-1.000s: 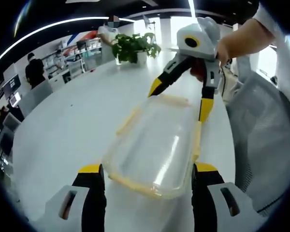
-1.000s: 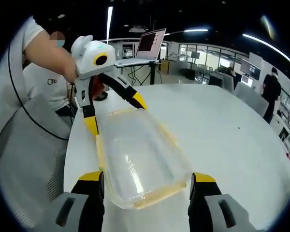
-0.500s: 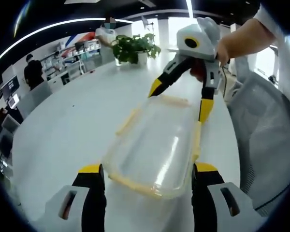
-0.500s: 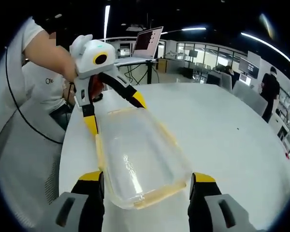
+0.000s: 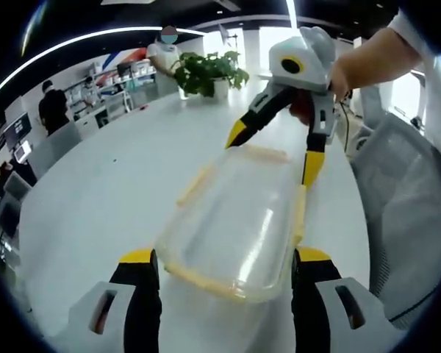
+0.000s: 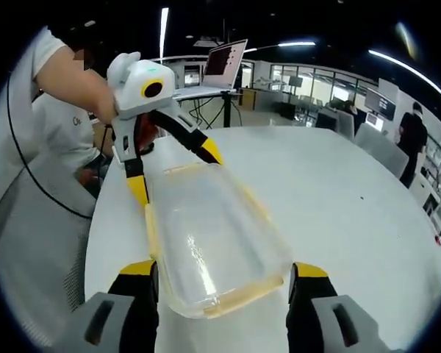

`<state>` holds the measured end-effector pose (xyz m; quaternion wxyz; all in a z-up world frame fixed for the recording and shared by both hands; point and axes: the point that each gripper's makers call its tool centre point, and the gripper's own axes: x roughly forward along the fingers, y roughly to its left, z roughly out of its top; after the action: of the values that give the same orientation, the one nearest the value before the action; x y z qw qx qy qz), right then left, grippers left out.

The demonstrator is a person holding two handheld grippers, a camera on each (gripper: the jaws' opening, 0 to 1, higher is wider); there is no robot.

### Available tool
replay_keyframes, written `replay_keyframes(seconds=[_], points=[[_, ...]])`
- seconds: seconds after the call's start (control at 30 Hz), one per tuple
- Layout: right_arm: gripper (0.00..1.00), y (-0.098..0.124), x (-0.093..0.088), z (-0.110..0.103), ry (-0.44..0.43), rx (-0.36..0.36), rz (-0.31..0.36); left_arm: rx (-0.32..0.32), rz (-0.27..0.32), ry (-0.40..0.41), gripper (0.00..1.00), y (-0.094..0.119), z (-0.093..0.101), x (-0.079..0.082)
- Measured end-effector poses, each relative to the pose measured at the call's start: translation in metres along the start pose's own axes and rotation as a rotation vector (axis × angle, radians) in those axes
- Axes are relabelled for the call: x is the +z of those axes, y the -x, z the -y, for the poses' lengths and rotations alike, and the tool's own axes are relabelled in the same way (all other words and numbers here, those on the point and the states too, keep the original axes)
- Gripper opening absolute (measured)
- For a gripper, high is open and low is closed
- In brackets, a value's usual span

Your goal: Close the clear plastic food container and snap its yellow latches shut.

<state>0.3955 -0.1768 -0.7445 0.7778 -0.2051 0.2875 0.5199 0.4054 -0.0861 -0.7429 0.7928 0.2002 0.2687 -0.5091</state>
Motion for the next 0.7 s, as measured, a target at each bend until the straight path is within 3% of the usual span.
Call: replay_keyframes(seconds=[0.4, 0.7], points=[[0.71, 0.001, 0.000, -0.002, 0.007, 0.001, -0.015, 0.013, -0.024, 0.041, 0.73, 0.005, -0.002, -0.006], [0.76, 0.008, 0.002, 0.002, -0.020, -0.011, -0.008, 0.010, 0.001, 0.061, 0.77, 0.011, -0.003, -0.002]])
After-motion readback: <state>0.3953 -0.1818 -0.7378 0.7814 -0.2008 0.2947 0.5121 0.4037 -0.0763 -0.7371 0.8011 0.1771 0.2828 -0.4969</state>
